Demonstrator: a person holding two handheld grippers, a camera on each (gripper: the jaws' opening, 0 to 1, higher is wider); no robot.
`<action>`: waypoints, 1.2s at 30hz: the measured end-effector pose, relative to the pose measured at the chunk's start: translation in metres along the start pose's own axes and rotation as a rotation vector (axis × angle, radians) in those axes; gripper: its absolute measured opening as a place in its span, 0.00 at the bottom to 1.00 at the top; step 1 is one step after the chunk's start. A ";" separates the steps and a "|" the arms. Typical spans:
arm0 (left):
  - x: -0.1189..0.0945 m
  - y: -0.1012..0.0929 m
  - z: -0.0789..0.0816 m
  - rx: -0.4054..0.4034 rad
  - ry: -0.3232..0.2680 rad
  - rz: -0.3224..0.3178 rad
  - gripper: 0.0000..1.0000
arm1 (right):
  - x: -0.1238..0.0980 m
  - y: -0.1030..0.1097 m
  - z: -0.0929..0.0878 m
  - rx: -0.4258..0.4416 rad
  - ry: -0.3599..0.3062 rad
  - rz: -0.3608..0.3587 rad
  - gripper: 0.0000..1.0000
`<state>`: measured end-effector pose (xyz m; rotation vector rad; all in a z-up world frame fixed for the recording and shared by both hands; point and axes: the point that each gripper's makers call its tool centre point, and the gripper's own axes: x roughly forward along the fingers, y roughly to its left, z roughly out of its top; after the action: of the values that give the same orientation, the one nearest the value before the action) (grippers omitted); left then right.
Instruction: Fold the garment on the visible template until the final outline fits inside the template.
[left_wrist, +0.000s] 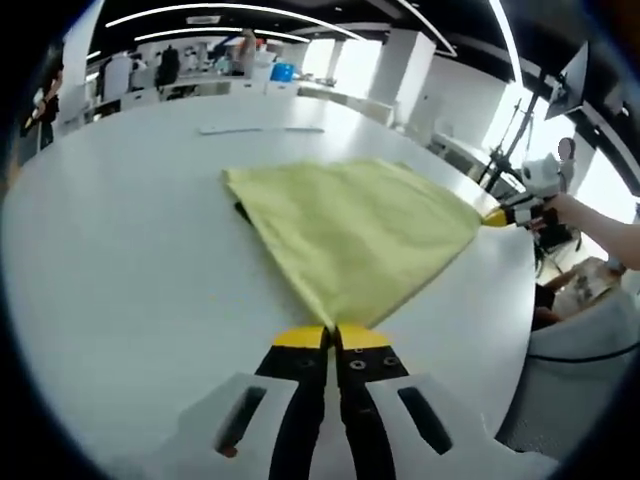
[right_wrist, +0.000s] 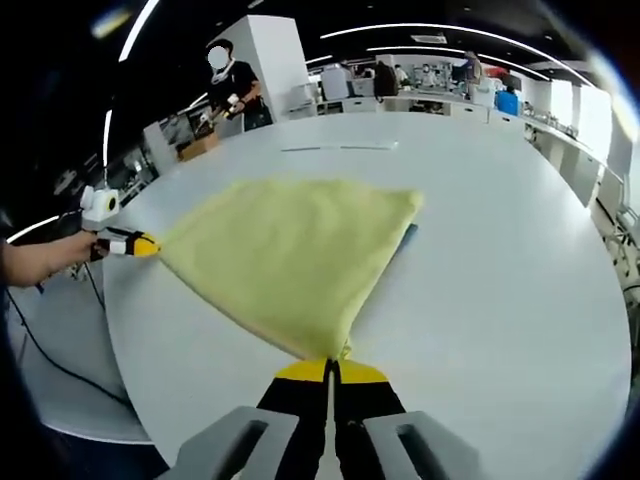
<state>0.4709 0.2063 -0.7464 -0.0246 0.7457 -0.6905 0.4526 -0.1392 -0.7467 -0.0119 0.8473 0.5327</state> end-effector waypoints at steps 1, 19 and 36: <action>-0.001 -0.001 -0.001 -0.003 0.000 0.000 0.00 | 0.000 0.000 -0.001 0.001 -0.001 0.000 0.00; -0.008 -0.008 -0.011 0.019 0.011 0.001 0.00 | -0.007 0.007 -0.010 0.002 0.005 0.009 0.00; -0.012 -0.011 -0.017 0.009 0.004 0.025 0.00 | -0.009 0.008 -0.014 -0.031 0.017 -0.004 0.00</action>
<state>0.4480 0.2080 -0.7487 -0.0059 0.7458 -0.6696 0.4339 -0.1391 -0.7476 -0.0471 0.8557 0.5425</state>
